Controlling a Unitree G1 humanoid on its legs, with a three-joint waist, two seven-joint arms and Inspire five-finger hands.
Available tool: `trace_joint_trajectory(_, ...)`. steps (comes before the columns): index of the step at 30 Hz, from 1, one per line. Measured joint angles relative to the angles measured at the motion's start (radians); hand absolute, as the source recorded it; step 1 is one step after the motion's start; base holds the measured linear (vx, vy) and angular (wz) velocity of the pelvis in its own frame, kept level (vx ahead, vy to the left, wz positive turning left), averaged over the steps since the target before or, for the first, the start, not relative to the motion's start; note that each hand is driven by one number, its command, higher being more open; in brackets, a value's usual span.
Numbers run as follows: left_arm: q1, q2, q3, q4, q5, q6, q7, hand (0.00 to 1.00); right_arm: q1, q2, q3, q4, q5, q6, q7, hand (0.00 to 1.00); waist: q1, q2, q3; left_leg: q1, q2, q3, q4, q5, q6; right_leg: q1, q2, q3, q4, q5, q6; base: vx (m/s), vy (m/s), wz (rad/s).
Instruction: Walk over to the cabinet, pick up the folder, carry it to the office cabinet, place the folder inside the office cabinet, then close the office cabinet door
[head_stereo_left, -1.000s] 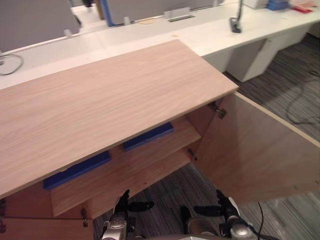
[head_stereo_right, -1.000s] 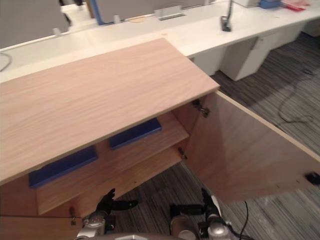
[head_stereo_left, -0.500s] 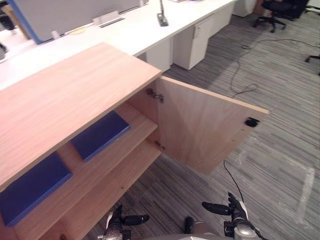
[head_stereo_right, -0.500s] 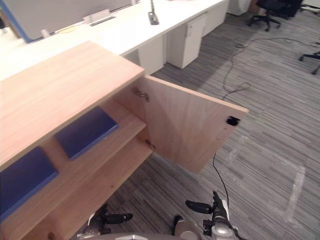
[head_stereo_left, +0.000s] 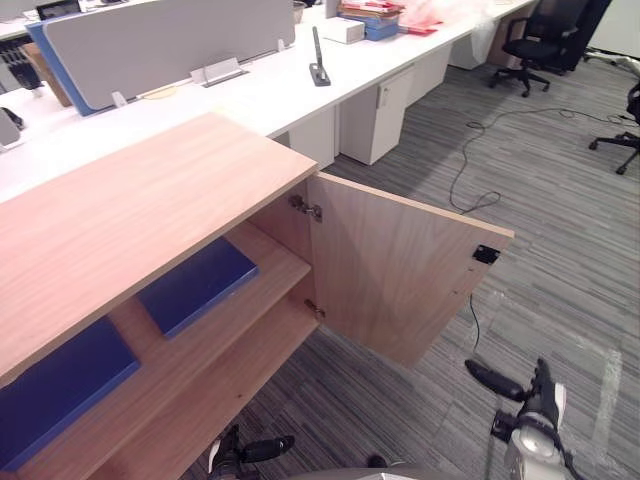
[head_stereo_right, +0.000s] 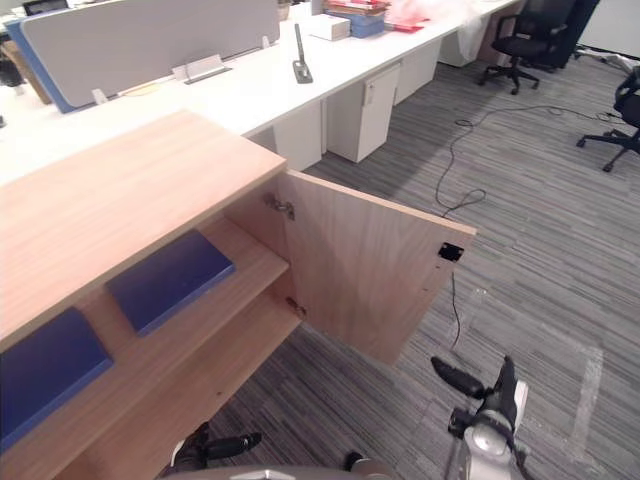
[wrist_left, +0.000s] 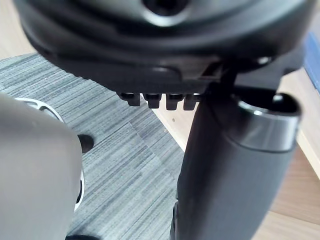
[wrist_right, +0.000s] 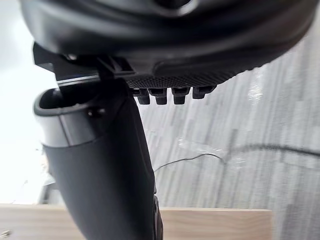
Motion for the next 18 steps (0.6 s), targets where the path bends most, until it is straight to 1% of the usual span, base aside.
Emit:
trace_joint_trajectory(3,0.008,0.002,0.000,-0.009,0.000,0.000,-0.002,1.00,-0.042,-0.027,0.000,-0.014,0.006,-0.019,-0.001,1.00,0.001,0.002,-0.003,0.000,-0.009,-0.029,-0.009,0.008,0.008,0.025,-0.009,-0.024,-0.027,0.011,0.004,-0.02,0.027,0.26)
trace_joint_trajectory(5,0.010,0.006,0.001,-0.011,0.000,-0.001,-0.003,1.00,-0.074,-0.053,0.000,-0.013,0.043,-0.024,-0.001,1.00,0.009,0.001,-0.008,0.002,-0.015,-0.048,-0.019,0.016,0.010,0.039,-0.014,-0.041,-0.038,0.015,0.005,-0.04,0.019,0.31)
trace_joint_trajectory(7,0.010,0.012,0.002,-0.011,-0.001,-0.001,-0.008,1.00,-0.120,-0.089,0.002,-0.004,0.082,-0.044,0.000,1.00,0.020,0.003,-0.010,0.004,-0.021,-0.062,-0.030,0.026,0.012,0.055,-0.017,-0.053,-0.063,0.029,0.006,-0.05,0.009,0.18)
trace_joint_trajectory(10,0.018,0.018,0.018,-0.011,-0.001,-0.001,-0.013,1.00,-0.177,-0.128,0.012,0.013,0.121,-0.051,0.001,1.00,0.022,0.004,-0.012,0.006,-0.026,-0.075,-0.035,0.032,0.017,0.067,-0.021,-0.065,-0.073,0.035,0.007,-0.05,0.008,0.12)
trace_joint_trajectory(14,0.054,0.036,0.042,-0.003,-0.005,-0.001,-0.011,1.00,-0.256,-0.204,0.112,0.056,0.162,-0.065,0.014,1.00,0.025,-0.001,-0.018,0.003,-0.031,-0.076,-0.051,0.045,0.022,0.070,-0.020,-0.067,-0.103,0.059,0.006,-0.06,0.010,0.01)
trace_joint_trajectory(16,0.065,0.038,0.056,0.020,-0.006,0.001,-0.008,1.00,-0.281,-0.226,0.160,0.078,0.182,-0.076,0.033,1.00,0.026,-0.003,-0.020,0.006,-0.033,-0.081,-0.054,0.047,0.023,0.078,-0.021,-0.072,-0.112,0.063,0.007,-0.05,0.004,0.08)
trace_joint_trajectory(18,0.073,0.038,0.074,0.038,-0.007,0.002,-0.005,1.00,-0.294,-0.230,0.170,0.103,0.199,-0.079,0.031,1.00,0.028,-0.009,-0.025,0.008,-0.036,-0.091,-0.058,0.049,0.024,0.092,-0.022,-0.080,-0.133,0.072,0.009,-0.04,0.007,0.13)
